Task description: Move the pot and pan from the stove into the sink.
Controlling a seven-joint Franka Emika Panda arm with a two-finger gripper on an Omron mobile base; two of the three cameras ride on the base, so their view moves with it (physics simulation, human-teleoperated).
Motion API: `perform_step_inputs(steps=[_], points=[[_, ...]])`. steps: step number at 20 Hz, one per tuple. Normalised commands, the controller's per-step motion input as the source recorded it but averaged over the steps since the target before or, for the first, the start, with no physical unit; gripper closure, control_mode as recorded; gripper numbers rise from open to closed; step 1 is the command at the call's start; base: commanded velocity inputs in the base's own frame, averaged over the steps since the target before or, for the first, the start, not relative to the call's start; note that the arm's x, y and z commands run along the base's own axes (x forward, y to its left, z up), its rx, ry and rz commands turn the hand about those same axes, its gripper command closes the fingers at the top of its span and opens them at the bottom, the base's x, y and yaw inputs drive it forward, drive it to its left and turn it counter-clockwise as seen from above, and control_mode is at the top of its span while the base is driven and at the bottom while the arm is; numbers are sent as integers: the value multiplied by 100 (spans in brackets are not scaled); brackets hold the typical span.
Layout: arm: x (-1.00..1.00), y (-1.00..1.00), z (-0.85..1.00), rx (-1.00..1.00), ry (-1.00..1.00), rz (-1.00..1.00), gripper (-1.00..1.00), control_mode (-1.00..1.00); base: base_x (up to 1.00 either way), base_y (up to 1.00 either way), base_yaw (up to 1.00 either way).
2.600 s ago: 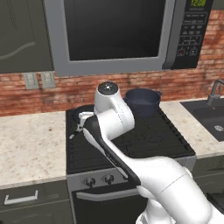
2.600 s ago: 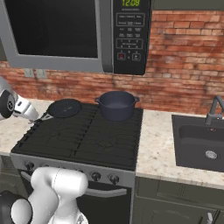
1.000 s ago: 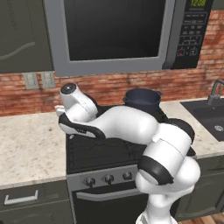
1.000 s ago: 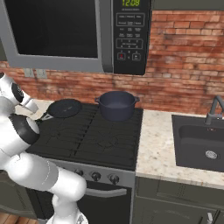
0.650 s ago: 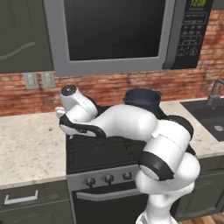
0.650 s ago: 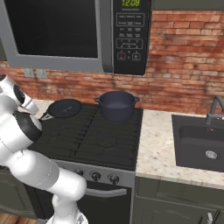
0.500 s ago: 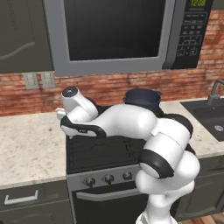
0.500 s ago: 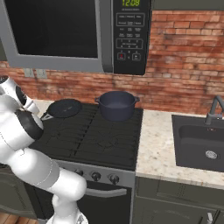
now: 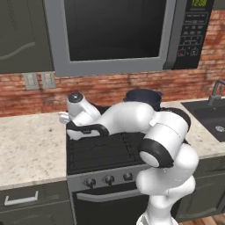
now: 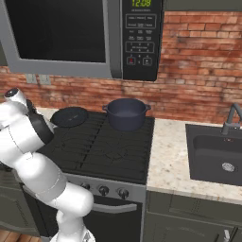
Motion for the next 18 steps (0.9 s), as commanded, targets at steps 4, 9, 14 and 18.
perform_step_inputs(steps=[4, 9, 14, 18], points=[[34, 1, -27, 1, -2, 0, -100, -100, 0, 0, 0], [43, 8, -24, 0, -3, 0, -100, -100, 0, 0, 0], [38, 15, -22, 0, 0, 0, -100, -100, 0, 0, 0], [11, 7, -9, 0, 0, 0, -100, -100, 0, 0, 0]])
